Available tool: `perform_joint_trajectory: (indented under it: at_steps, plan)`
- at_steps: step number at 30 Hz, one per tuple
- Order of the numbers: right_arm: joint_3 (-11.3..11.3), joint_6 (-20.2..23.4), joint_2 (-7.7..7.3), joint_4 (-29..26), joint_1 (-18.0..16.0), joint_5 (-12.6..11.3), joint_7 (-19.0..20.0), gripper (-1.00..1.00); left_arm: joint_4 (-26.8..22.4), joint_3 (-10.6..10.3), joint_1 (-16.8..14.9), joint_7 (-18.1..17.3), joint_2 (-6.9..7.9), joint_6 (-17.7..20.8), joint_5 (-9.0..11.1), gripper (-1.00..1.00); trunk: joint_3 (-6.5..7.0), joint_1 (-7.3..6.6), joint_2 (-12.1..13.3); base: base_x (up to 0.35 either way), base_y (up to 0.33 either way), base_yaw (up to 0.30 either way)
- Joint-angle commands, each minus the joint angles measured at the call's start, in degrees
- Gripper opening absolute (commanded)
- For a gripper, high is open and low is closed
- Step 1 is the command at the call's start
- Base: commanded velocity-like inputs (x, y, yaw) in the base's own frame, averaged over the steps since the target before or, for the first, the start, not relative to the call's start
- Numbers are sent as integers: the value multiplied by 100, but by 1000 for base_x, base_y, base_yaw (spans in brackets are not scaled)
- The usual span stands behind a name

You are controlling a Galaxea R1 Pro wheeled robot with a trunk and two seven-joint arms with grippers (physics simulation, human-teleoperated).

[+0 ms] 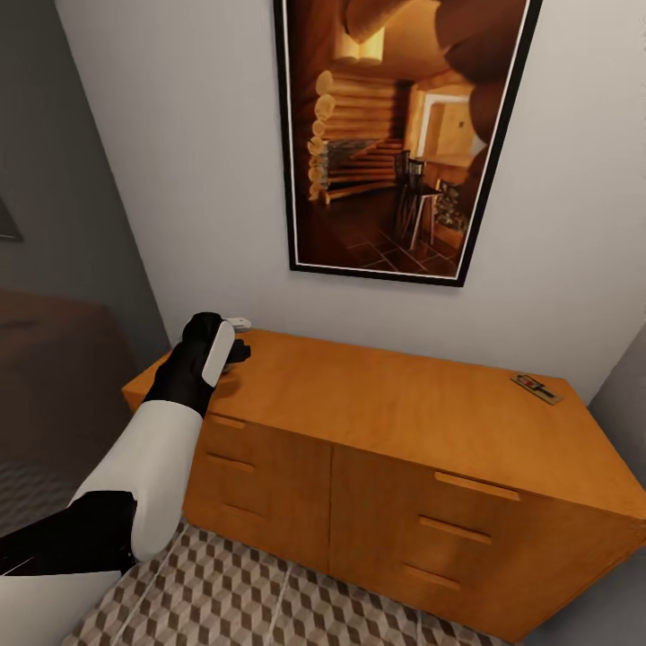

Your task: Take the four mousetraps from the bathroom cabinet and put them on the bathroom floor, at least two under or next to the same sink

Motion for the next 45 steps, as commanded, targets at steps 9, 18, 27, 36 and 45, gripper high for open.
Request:
perform_joint_trajectory:
  at_steps: [9, 18, 27, 36, 45]
  plan:
    - [54, -14, -1, 2, -3, -54, -16, 100, -4, 14, -4, 52, -5, 8, 61, 100, -20, 0, -3, 0, -14, 58]
    - [55, -14, 0, 2, -3, -54, -16, 100, -4, 14, 2, 52, -5, 8, 61, 100, -50, 0, -3, 0, -1, 139]
    - [55, -14, -4, 2, -3, -54, -16, 100, -4, 14, 7, 52, -5, 8, 61, 100, -63, 0, -3, 0, -1, 55]
    - [57, -14, -6, 2, -3, -54, -16, 100, 1, 14, 13, 52, -5, 8, 61, 100, -63, 0, -3, 0, -99, 3]
    - [57, -14, -5, 2, -3, -54, -16, 100, 4, 14, 13, 52, -5, 7, 67, 100, -64, 0, -3, 0, -99, 0]
